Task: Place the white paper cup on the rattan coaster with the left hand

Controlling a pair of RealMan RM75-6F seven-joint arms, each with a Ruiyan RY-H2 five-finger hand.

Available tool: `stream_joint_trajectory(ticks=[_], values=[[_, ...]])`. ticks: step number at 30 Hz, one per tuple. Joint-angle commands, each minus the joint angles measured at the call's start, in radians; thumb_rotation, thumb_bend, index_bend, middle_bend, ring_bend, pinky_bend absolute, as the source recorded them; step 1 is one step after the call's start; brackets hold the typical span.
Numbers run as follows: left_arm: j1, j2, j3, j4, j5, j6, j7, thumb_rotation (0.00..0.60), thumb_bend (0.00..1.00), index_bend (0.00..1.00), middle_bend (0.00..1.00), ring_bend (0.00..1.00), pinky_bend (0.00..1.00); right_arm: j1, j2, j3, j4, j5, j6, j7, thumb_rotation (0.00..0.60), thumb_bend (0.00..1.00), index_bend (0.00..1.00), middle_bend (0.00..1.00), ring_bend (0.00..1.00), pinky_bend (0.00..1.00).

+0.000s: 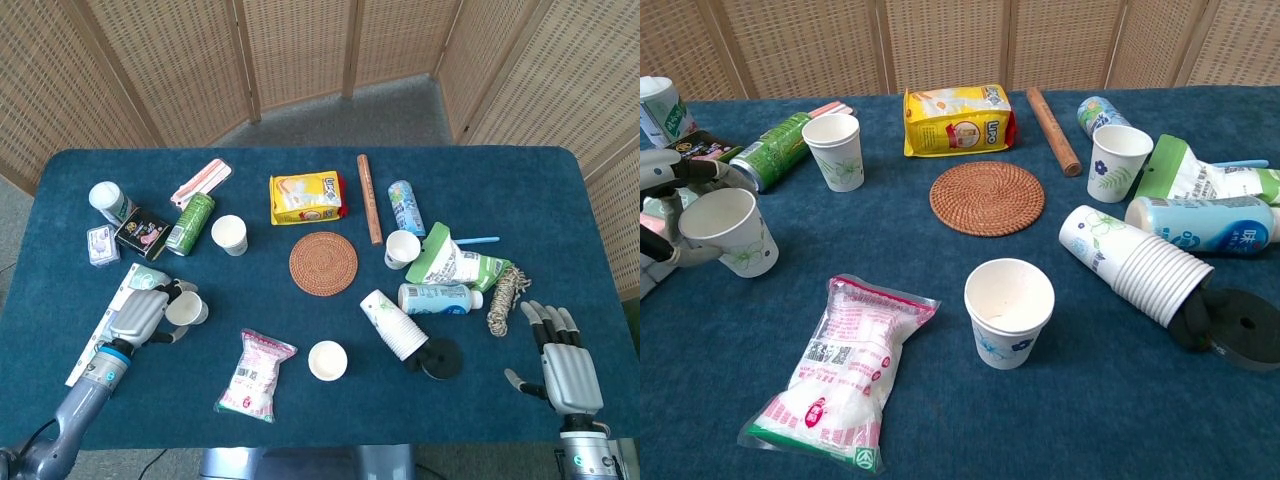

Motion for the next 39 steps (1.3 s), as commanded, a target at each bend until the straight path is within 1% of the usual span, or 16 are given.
stream_joint_trajectory(ticks=[1,5,11,16,19,23,28,34,39], values=[[-0.018,0.026,-0.024,-0.024,-0.004,-0.020,-0.055,0.600,0.37,0.25,0.28,0.32,0.55,0.000,-0.001,0.000,0.002,0.000,-0.001,0.004,0.600,0.22,0.00,0.00,0.00,0.00],[-0.053,0.072,-0.071,-0.060,-0.008,-0.057,-0.156,0.600,0.37,0.25,0.28,0.32,0.55,0.000,-0.007,-0.002,0.011,0.000,-0.006,0.021,0.600,0.22,0.00,0.00,0.00,0.00],[-0.123,0.114,-0.139,-0.076,-0.049,-0.138,-0.239,0.600,0.37,0.25,0.28,0.32,0.54,-0.002,-0.005,-0.007,0.023,-0.008,-0.007,0.046,0.600,0.22,0.00,0.00,0.00,0.00],[-0.194,0.125,-0.185,-0.089,-0.085,-0.245,-0.335,0.600,0.37,0.25,0.28,0.32,0.54,-0.010,-0.002,-0.012,0.032,-0.018,0.005,0.068,0.600,0.22,0.00,0.00,0.00,0.00],[-0.232,0.111,-0.209,-0.075,-0.106,-0.277,-0.352,0.600,0.37,0.25,0.28,0.32,0.54,-0.014,-0.001,-0.016,0.037,-0.025,0.010,0.082,0.600,0.22,0.00,0.00,0.00,0.00],[-0.297,0.075,-0.233,-0.034,-0.155,-0.315,-0.316,0.600,0.37,0.25,0.28,0.32,0.54,-0.023,0.001,-0.020,0.047,-0.037,0.025,0.104,0.600,0.22,0.00,0.00,0.00,0.00],[-0.383,0.032,-0.246,0.009,-0.241,-0.369,-0.239,0.600,0.37,0.25,0.28,0.32,0.54,-0.037,0.005,-0.027,0.064,-0.047,0.043,0.136,0.600,0.22,0.00,0.00,0.00,0.00],[-0.484,-0.043,-0.239,0.099,-0.347,-0.414,-0.136,0.600,0.37,0.25,0.28,0.32,0.54,-0.055,0.011,-0.034,0.086,-0.057,0.063,0.176,0.600,0.22,0.00,0.00,0.00,0.00],[-0.566,-0.138,-0.234,0.202,-0.421,-0.422,-0.068,0.600,0.37,0.25,0.28,0.32,0.54,-0.073,0.016,-0.034,0.103,-0.060,0.089,0.211,0.600,0.22,0.00,0.00,0.00,0.00]])
